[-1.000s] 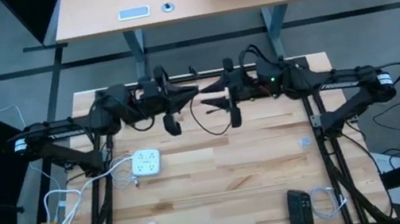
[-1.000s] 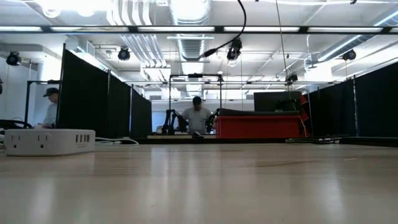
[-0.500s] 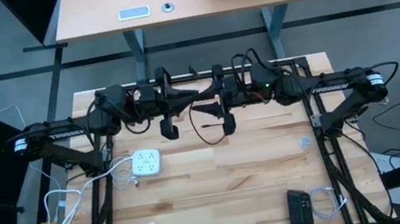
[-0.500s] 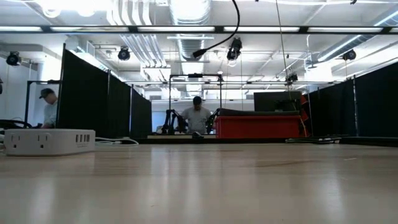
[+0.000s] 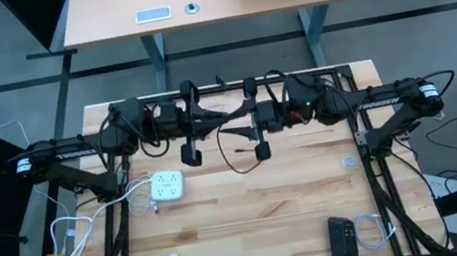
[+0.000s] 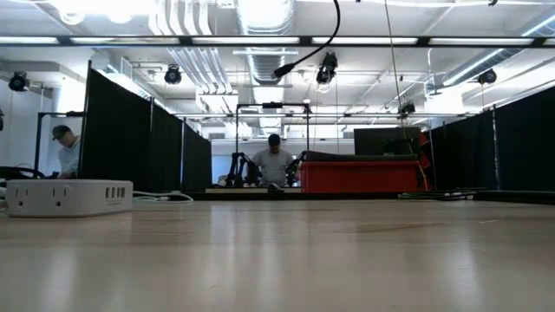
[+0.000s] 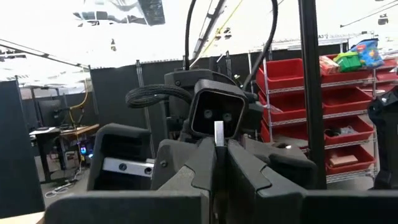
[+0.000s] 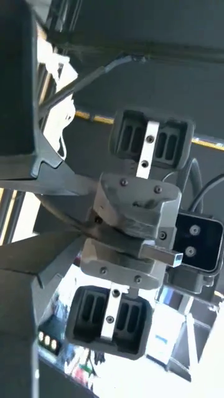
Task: Insert USB
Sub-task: Insert the bottom black USB cable into the top white outlet extension
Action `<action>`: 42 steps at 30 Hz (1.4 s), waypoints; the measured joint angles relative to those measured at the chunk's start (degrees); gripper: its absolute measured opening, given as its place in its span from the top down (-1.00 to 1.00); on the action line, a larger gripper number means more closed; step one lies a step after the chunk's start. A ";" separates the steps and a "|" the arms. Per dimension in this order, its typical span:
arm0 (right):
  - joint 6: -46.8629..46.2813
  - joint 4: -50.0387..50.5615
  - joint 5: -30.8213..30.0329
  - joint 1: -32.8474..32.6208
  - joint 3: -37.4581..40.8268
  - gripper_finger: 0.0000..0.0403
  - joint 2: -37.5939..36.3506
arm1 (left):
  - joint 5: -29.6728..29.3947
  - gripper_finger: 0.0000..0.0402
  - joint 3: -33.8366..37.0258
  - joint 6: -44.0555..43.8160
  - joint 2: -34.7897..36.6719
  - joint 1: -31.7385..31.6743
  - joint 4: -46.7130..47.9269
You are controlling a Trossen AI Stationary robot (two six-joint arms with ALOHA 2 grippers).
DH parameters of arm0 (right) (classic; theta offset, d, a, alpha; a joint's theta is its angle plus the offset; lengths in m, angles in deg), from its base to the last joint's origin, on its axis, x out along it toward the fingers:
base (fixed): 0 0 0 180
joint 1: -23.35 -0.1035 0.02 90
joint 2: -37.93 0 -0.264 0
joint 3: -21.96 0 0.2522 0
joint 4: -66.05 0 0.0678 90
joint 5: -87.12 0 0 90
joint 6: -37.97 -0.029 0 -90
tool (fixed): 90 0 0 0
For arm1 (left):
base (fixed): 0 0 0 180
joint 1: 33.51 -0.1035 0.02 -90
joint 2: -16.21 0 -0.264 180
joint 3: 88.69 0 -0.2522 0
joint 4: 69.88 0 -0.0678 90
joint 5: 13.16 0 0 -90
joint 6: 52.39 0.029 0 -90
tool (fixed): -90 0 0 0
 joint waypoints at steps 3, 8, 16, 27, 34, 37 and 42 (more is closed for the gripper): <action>-0.11 -0.37 -0.46 -0.35 0.00 0.56 -0.02 | 0.04 0.96 0.00 0.34 0.00 0.00 -0.04; -5.36 -0.81 -4.87 -0.44 0.00 0.66 -0.02 | -0.03 0.96 0.04 1.59 0.00 0.00 0.06; -10.55 -0.02 -5.61 -0.44 0.00 0.97 -0.15 | -0.37 0.96 0.04 1.27 0.00 -0.02 0.06; -12.28 4.59 -6.43 -0.31 0.03 1.00 -2.12 | -6.47 0.91 0.07 1.51 3.68 -0.08 8.58; -12.91 6.52 -6.46 -0.29 0.02 1.00 -2.73 | -7.39 0.91 0.07 1.11 4.75 -0.11 12.50; -12.99 7.08 -6.44 -0.29 0.02 1.00 -2.78 | -7.46 0.91 0.07 1.09 4.59 -0.13 13.12; -13.04 8.23 -6.34 -0.31 0.04 1.00 -2.90 | -7.54 0.89 0.07 1.07 4.82 -0.13 14.28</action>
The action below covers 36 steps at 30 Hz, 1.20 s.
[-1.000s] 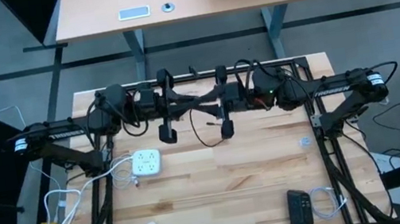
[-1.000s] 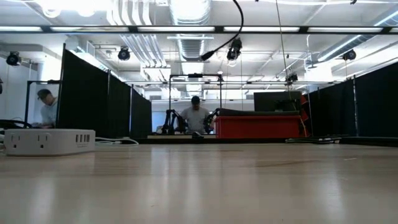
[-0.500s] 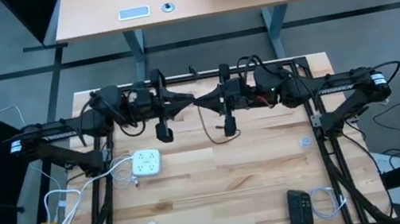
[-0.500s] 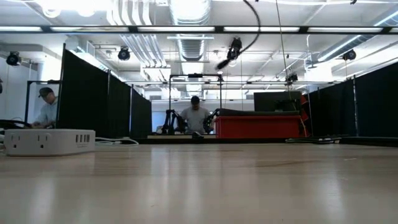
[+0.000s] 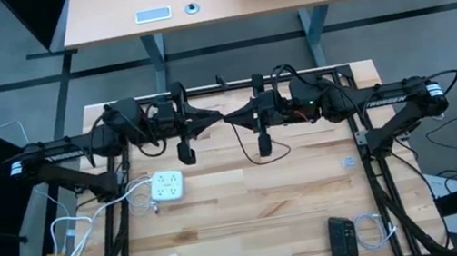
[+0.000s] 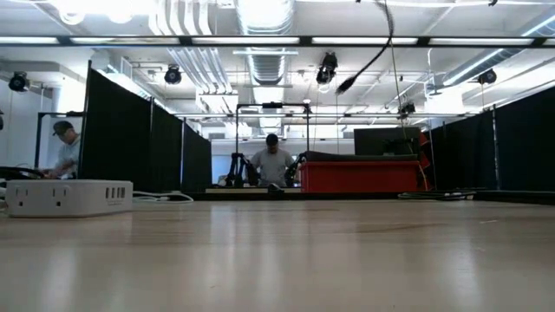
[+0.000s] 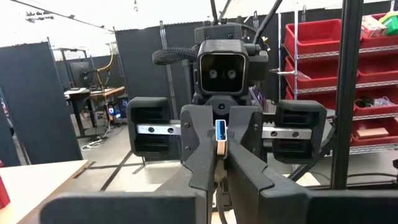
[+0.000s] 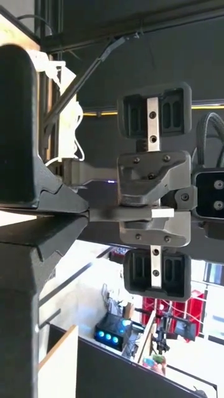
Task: Insert USB
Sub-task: Insert the bottom black USB cable into the top white outlet extension
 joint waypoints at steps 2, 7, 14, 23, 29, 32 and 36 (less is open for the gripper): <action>-0.02 0.63 0.08 0.00 -0.02 1.00 -0.16 | -0.07 0.86 0.00 0.02 0.23 -0.01 0.40; 0.09 3.59 -0.70 -0.04 -0.06 1.00 -1.05 | -3.86 0.73 0.00 -0.30 1.94 -0.09 2.13; 0.18 10.66 -1.22 0.28 -0.06 1.00 -2.07 | -7.10 0.54 0.00 -4.48 4.74 -0.10 18.97; 0.04 29.41 -3.99 1.07 0.44 1.00 -2.00 | -8.74 0.38 0.75 -21.20 4.03 0.66 57.91; -0.17 35.65 -4.06 3.25 2.34 1.00 -1.94 | -8.27 0.26 4.80 -28.84 1.58 2.98 68.68; 0.50 35.57 -3.61 3.26 4.87 1.00 -1.74 | -5.37 0.23 7.83 -32.50 0.28 4.26 69.11; -0.34 33.96 -1.93 3.23 9.43 1.00 -1.65 | -4.44 0.22 12.28 -36.37 -1.40 5.41 70.57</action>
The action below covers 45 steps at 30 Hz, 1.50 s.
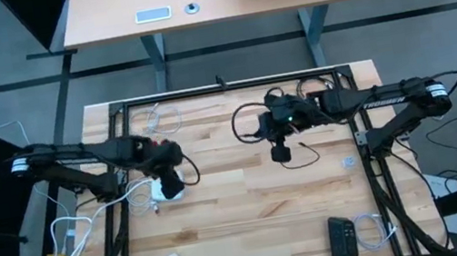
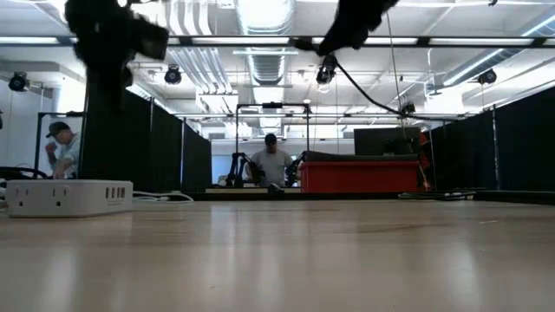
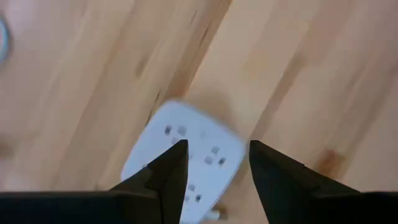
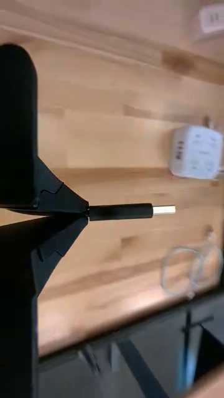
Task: Insert USB
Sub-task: Insert the bottom black USB cable into the top white outlet extension
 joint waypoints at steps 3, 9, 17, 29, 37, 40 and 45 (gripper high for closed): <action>-0.56 -0.78 1.19 0.00 2.92 1.00 0.00 | -0.25 0.24 3.24 -6.15 -1.13 -0.02 2.22; 0.26 -9.42 3.33 0.00 8.75 1.00 0.04 | -1.69 0.28 7.28 -20.87 -1.62 -0.02 4.88; 1.92 -16.74 5.57 0.00 14.68 1.00 0.07 | -0.40 0.32 10.62 -34.18 -1.63 -0.02 8.20; 3.42 -19.52 7.24 -0.13 20.02 1.00 0.07 | -3.28 0.45 14.32 -23.80 -4.22 -0.19 -7.13; 0.63 -19.42 7.77 -0.13 22.08 1.00 0.14 | -5.76 0.40 6.24 -6.59 -10.90 -0.37 -17.27; -0.62 -19.66 8.68 -0.13 22.29 1.00 0.35 | -5.79 0.38 1.68 0.81 -13.76 -0.37 -14.08; -3.83 -21.16 13.88 -0.13 22.44 1.00 2.28 | -6.55 0.37 -6.01 12.34 -17.86 -0.36 -8.77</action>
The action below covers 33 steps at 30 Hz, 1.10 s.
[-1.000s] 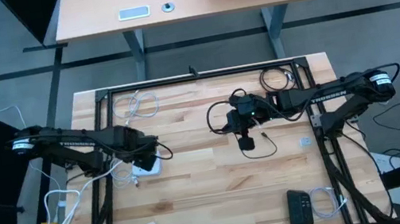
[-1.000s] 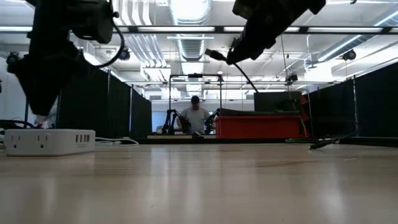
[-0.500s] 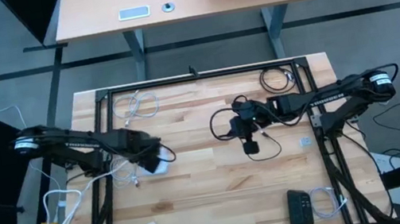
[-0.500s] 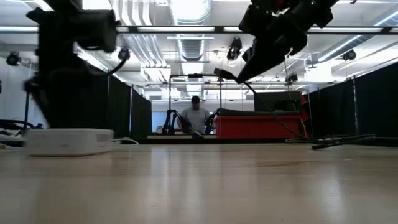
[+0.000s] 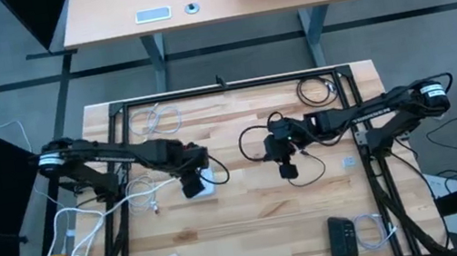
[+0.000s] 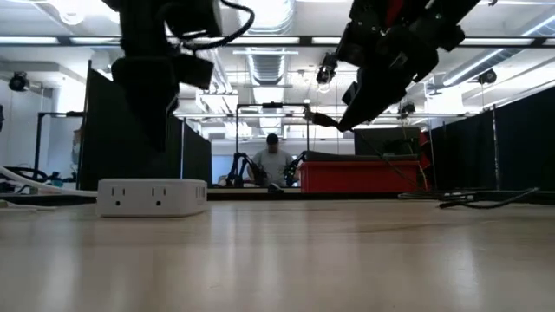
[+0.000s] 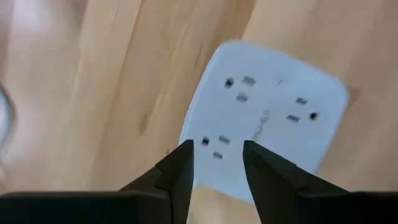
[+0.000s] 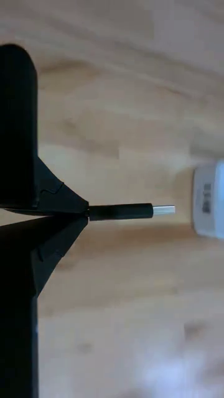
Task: Insert USB
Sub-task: Insert the bottom black USB cable into the top white outlet extension
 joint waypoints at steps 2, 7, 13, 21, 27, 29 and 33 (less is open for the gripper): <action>-1.74 -1.46 4.30 0.00 -0.02 1.00 1.60 | -1.19 0.38 -2.94 3.02 -0.92 -0.01 1.71; -6.28 -4.55 19.90 1.95 0.00 1.00 5.90 | -2.44 0.42 -11.28 11.76 -2.80 0.65 1.91; -18.59 -12.95 44.44 8.74 0.02 1.00 10.98 | -10.27 0.46 -21.15 28.83 -4.71 5.18 8.04; -36.16 -29.44 63.05 13.18 -0.45 1.00 17.04 | -27.47 0.37 -27.56 54.10 -5.81 11.74 3.96; -47.23 -39.95 66.68 13.28 -4.96 1.00 17.71 | -29.73 0.27 -28.96 67.04 -5.19 13.08 0.03; -47.68 -39.52 66.26 13.27 -7.50 1.00 17.53 | -32.75 0.24 -28.96 69.62 -5.23 13.13 -1.37; -52.44 -39.76 60.76 13.29 -13.48 1.00 17.34 | -37.39 0.20 -28.98 77.57 -5.25 13.13 -6.41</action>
